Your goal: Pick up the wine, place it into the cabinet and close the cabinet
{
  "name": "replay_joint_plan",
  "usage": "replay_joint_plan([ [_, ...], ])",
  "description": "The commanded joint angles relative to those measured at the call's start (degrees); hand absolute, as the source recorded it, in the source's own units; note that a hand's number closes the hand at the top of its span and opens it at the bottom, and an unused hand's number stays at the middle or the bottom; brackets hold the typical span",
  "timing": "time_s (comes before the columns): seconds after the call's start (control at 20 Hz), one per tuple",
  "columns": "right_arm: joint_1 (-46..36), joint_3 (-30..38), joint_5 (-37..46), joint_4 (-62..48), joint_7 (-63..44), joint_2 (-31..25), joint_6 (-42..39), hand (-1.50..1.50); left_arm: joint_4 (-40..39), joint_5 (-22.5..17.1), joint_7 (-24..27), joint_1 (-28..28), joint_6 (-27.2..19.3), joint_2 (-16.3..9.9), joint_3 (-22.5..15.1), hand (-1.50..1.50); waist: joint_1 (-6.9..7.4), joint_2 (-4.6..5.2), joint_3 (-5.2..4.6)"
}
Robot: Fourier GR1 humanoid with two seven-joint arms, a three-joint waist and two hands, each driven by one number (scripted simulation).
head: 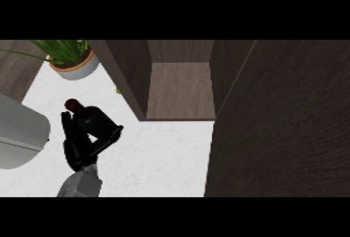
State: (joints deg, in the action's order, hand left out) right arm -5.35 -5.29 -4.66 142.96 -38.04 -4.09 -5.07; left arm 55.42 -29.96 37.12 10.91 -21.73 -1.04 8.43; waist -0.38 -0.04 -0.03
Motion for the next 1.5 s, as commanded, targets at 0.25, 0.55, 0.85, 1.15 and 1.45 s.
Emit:
replay_joint_plan([
  [0.25,2.5,-3.7,0.4,4.8,-0.5,2.2,0.8,-1.50,-7.6,-2.3,6.7,0.6,10.3,0.0,1.6,1.50,0.13,0.01,-0.01],
  [0.55,2.0,-2.5,-1.2,8.4,-5.2,0.5,1.2,-1.50,-8.1,1.2,4.4,5.7,7.0,-0.8,-1.4,1.50,0.04,-0.08,0.02],
  [0.85,1.9,-3.8,1.1,4.2,-0.7,1.3,0.4,-1.50,-10.0,8.0,4.9,5.6,6.3,-4.8,-5.7,1.50,0.18,-0.15,0.05],
  [1.15,2.6,0.3,-4.0,6.9,-2.8,0.2,0.1,-1.50,-4.4,9.1,3.6,-3.8,29.2,-13.6,-12.7,1.50,0.36,-0.47,0.09],
  [1.45,-0.2,2.6,-4.9,4.9,-3.1,-0.8,-0.3,-1.50,2.7,11.2,9.3,-8.6,29.1,-15.8,-11.5,1.50,0.52,-0.11,0.05],
])
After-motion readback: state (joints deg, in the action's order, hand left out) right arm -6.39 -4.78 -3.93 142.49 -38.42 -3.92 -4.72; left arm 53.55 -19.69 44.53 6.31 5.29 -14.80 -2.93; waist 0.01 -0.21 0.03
